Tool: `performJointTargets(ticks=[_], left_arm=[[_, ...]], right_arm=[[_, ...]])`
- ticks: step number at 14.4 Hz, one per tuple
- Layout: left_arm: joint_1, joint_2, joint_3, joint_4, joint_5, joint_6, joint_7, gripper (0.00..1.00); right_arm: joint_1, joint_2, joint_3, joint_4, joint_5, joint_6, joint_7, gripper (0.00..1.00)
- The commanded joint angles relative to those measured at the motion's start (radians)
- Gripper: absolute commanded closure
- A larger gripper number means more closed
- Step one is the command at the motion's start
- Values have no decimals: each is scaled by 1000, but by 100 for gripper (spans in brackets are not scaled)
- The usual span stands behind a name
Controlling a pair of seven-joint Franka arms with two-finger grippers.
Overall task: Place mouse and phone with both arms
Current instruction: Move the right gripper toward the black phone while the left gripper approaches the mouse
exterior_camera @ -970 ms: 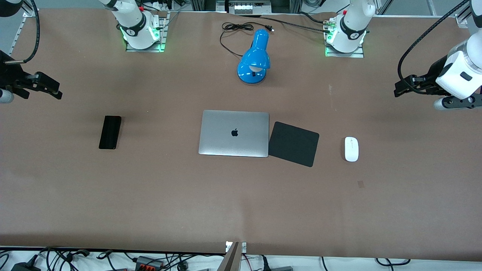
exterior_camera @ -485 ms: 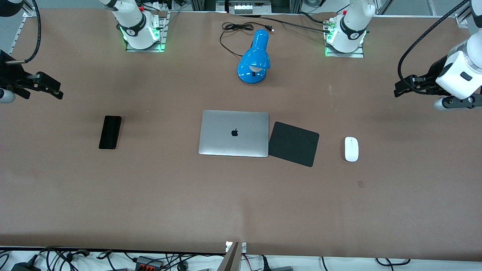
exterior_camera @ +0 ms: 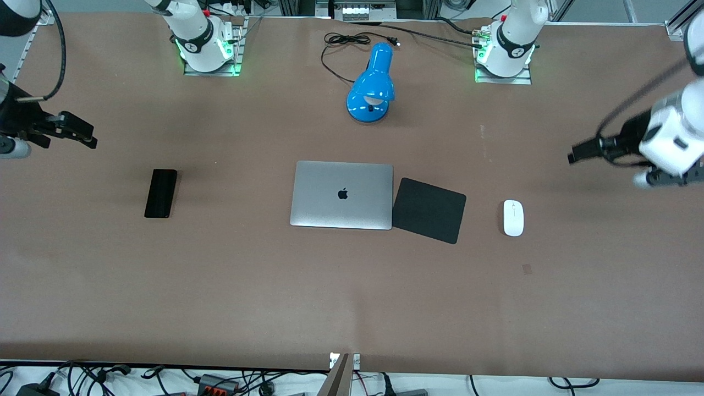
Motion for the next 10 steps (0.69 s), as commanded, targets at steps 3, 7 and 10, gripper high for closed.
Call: performJointTargets(ticks=[3,7,10], left_arm=[[-2,156,-2,15,5,140,26,0],[-12,256,-12,18,8,200,64,0],[-37,270,-10,45,-1,198,52,0]], right_arm=[[5,62,-2,-36,-48,55,3,0],[-6,94,-2,-209,-48,268,5,0],[-10,146,-3,-285,-47,370,5,0]])
